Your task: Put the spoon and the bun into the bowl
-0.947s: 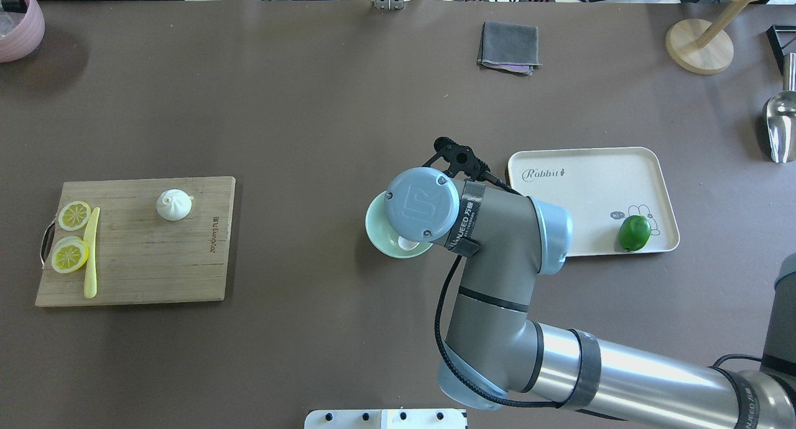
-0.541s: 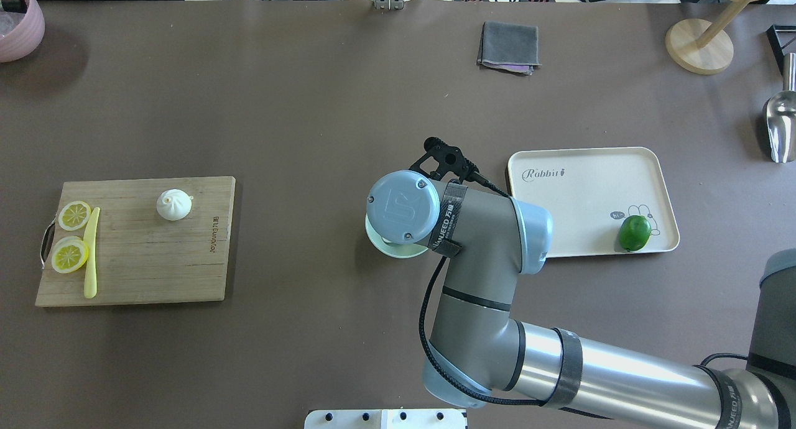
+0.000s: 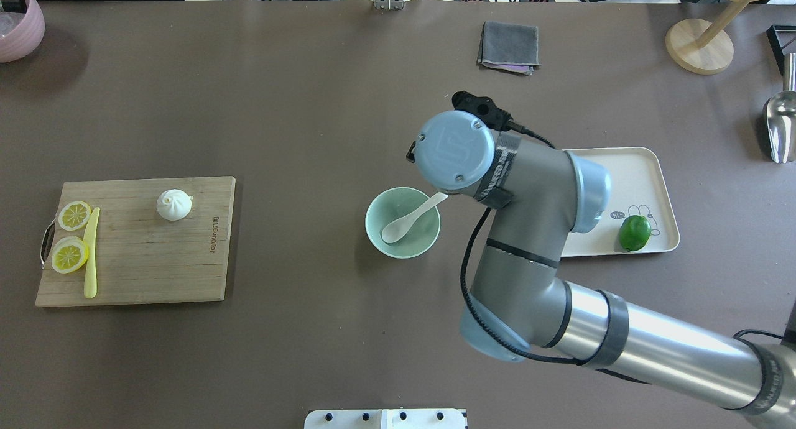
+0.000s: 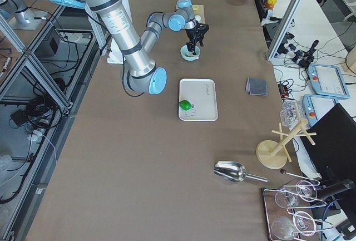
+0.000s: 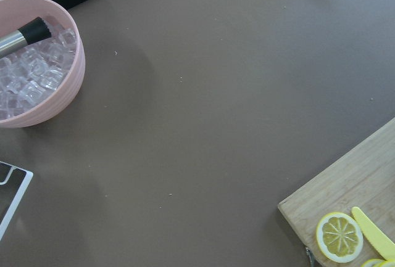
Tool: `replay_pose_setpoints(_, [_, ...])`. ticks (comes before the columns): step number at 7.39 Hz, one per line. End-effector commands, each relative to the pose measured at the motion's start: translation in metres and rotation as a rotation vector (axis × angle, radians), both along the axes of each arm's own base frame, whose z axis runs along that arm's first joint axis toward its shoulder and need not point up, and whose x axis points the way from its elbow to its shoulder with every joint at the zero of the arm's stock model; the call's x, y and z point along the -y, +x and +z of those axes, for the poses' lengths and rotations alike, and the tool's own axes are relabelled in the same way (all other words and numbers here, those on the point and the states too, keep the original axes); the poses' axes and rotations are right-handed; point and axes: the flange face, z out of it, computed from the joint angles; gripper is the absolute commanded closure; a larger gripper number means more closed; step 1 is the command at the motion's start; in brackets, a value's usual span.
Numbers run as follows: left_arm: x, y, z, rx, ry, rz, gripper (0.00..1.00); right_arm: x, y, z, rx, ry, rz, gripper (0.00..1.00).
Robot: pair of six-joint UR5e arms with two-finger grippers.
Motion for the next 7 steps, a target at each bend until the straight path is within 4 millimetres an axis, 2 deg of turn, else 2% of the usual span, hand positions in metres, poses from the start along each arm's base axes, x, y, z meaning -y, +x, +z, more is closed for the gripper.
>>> replay_pose_setpoints(1, [-0.004, 0.039, -0.026, -0.117, -0.068, -0.020, 0.01, 0.030, 0.119, 0.048, -0.016, 0.075, -0.240, 0.00])
replay_pose_setpoints(2, [-0.002, 0.068, -0.036, -0.143, -0.112, -0.030, 0.01, 0.050, 0.170, 0.066, 0.008, 0.080, -0.327, 0.00])
replay_pose_setpoints(3, [-0.002, 0.100, -0.048, -0.123, -0.124, -0.042, 0.01, 0.068, 0.220, 0.095, -0.003, 0.125, -0.437, 0.00])
replay_pose_setpoints(4, [-0.008, 0.148, -0.067, -0.111, -0.156, -0.057, 0.01, 0.080, 0.277, 0.132, -0.011, 0.167, -0.537, 0.00])
replay_pose_setpoints(5, [-0.011, 0.191, -0.084, -0.100, -0.159, -0.064, 0.01, 0.086, 0.341, 0.170, -0.005, 0.214, -0.613, 0.00])
replay_pose_setpoints(6, [-0.017, 0.234, -0.088, -0.067, -0.135, -0.045, 0.01, 0.075, 0.393, 0.223, -0.038, 0.248, -0.697, 0.00])
replay_pose_setpoints(7, [-0.017, 0.268, -0.089, -0.030, -0.106, -0.047, 0.02, 0.066, 0.437, 0.258, -0.063, 0.272, -0.739, 0.00])
